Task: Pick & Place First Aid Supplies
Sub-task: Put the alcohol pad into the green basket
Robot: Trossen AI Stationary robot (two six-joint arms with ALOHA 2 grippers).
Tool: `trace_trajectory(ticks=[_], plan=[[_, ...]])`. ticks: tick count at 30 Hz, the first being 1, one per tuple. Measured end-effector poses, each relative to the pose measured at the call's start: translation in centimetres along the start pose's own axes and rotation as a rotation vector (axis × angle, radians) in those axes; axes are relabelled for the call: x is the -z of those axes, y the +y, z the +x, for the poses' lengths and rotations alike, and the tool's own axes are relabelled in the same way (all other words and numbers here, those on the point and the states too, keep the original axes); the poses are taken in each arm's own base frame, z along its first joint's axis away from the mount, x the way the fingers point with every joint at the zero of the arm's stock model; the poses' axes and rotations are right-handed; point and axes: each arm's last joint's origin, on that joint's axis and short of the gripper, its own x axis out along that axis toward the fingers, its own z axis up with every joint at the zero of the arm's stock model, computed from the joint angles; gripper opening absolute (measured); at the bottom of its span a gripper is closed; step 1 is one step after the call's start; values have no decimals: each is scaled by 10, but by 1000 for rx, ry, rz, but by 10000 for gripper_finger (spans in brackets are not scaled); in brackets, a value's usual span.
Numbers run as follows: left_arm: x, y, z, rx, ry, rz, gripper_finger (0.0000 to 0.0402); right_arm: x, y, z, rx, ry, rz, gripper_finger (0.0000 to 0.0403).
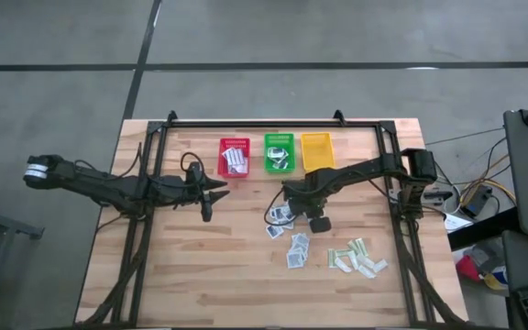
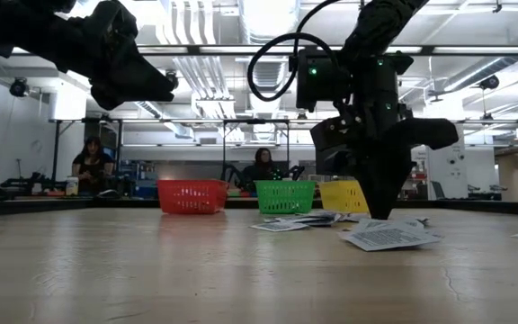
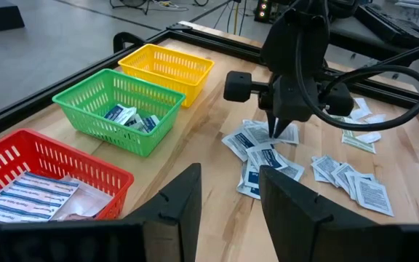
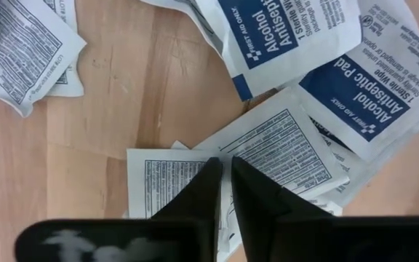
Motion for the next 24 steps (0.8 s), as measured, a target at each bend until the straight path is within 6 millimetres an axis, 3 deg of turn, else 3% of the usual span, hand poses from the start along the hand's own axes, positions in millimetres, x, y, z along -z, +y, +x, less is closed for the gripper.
trace_trajectory(ticks=[12, 24], plan=[[0, 0, 0, 0, 0, 0, 133, -1, 0, -5, -2, 22, 4, 8], [0, 0, 0, 0, 1, 0, 133, -20, 0, -45, -5, 3, -27, 8]])
